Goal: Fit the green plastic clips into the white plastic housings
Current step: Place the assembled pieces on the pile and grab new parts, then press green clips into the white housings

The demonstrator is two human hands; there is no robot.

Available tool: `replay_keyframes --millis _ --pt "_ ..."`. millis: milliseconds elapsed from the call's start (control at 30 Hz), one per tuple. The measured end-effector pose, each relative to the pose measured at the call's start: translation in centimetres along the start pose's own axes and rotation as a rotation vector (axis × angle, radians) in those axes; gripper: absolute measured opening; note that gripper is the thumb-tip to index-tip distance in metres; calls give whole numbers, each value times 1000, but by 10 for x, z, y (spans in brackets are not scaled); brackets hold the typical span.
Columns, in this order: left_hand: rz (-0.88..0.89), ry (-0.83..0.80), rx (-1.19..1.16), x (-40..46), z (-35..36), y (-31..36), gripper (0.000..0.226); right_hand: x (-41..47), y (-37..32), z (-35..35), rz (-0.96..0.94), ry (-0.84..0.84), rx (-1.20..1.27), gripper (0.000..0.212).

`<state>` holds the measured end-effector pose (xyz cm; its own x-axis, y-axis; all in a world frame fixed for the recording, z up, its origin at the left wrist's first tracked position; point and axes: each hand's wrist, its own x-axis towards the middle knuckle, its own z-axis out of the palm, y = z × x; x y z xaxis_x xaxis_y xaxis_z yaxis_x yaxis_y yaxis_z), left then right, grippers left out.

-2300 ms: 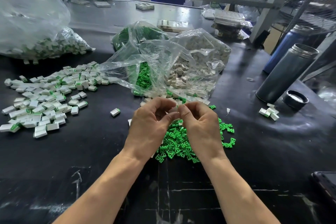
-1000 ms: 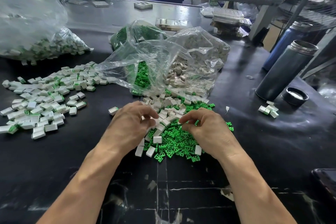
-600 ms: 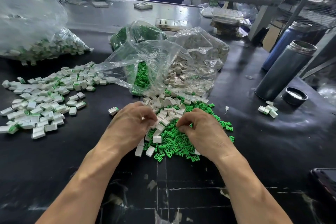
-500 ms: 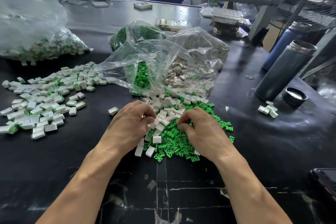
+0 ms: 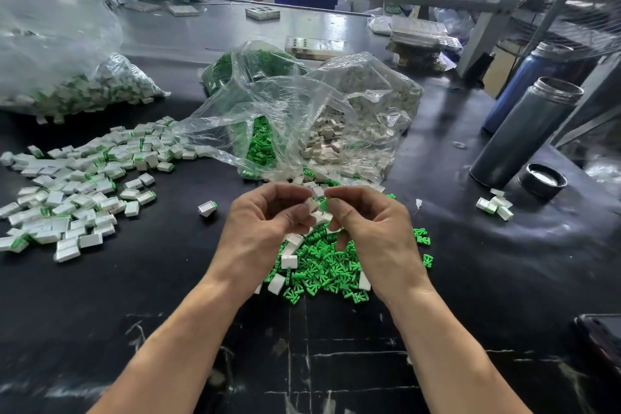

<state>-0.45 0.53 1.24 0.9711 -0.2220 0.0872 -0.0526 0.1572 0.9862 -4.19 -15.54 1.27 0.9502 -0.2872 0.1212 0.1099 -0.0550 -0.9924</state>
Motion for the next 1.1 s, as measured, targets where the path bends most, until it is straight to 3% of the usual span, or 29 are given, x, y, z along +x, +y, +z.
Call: replay_keyframes --millis 167,833,1100 --pt "-4 -14 19 0 1 -3 13 -2 -1 2 -13 -20 100 7" --pt "-7 -10 12 -2 2 -1 14 -4 1 3 -54 -15 -70 8" --pt "20 -13 140 -2 -2 -2 19 -4 3 3 -77 -55 -137 16"
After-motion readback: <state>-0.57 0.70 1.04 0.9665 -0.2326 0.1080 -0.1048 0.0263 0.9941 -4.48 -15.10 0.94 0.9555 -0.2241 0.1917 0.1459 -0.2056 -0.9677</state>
